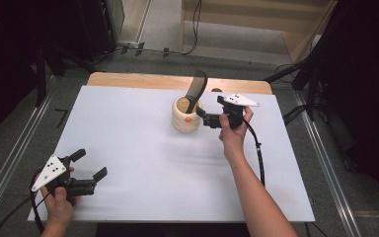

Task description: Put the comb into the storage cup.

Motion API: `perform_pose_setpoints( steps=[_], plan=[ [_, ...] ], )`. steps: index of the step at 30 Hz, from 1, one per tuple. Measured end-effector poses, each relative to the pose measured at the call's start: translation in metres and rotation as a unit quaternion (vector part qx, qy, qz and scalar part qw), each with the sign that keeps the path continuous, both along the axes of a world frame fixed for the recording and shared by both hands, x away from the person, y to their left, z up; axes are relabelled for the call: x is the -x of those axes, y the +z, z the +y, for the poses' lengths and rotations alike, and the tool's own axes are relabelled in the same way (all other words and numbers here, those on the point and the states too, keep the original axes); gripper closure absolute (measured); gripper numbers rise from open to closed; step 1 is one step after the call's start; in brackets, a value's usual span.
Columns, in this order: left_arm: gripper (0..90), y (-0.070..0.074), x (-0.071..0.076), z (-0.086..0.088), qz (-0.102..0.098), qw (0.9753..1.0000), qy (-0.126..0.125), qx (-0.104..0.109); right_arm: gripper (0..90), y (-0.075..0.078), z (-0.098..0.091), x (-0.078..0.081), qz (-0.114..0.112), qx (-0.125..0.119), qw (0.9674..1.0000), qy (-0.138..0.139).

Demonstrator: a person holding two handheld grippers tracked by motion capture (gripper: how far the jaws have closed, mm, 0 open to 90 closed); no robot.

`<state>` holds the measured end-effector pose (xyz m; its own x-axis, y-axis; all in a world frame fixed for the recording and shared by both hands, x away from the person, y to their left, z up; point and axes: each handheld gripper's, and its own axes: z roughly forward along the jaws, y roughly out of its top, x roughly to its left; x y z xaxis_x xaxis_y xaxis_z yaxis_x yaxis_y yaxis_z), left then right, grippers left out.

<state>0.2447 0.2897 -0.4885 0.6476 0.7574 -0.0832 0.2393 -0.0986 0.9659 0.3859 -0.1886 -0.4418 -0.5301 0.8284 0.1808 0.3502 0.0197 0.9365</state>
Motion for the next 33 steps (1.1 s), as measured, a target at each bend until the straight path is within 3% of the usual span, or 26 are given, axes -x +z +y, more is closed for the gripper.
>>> perform_pose_setpoints(
  steps=[17, 33],
  plan=[
    [0.0, 0.0, 0.0, 0.0, 0.0, 1.0, 0.0, 0.0, 0.0, -0.003, -0.012, 0.028, -0.018, 0.0, 0.9998, 0.007],
    [0.0, 0.0, 0.0, 0.0, 0.001, 1.0, 0.002, 0.0, 0.0, -0.011, -0.04, 0.055, -0.024, 0.006, 0.9997, 0.002]
  ],
)
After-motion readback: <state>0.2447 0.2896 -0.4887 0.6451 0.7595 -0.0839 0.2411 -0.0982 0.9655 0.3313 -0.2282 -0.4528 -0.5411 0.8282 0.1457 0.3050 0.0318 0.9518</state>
